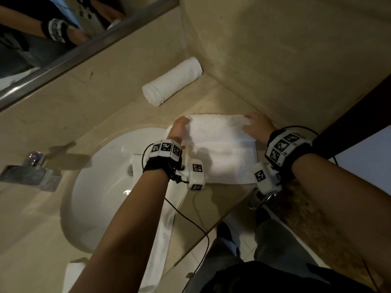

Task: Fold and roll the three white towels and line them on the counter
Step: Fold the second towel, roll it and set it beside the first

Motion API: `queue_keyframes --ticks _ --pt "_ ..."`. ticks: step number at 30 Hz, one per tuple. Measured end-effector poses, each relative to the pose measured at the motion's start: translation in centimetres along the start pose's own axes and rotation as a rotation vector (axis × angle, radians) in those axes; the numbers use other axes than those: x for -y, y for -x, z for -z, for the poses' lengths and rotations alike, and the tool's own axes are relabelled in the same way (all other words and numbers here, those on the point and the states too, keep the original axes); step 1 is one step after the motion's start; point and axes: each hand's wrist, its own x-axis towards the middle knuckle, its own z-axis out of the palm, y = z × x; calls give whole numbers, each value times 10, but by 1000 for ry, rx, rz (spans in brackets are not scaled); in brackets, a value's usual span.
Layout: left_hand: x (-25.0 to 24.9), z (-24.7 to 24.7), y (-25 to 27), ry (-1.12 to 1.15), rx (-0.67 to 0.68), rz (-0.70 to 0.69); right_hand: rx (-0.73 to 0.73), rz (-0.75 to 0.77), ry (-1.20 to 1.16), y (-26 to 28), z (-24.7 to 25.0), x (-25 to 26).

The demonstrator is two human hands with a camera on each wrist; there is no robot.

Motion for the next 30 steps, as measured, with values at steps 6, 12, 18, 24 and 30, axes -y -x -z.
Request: queue_keyframes --ticks 6,12,18,24,30 --pt "7 -3 -3 -207 -34 -142 -69 144 300 19 7 -9" --pt "23 8 -1 -364 -73 -318 -134 365 478 41 -2 -20" --pt "40 17 6 -317 70 -412 -67 369 506 58 -16 -33" --pt "54 5 4 -525 64 -415 -90 376 689 65 -14 -15" --pt "58 6 8 -266 300 -465 -12 696 791 55 -51 37"
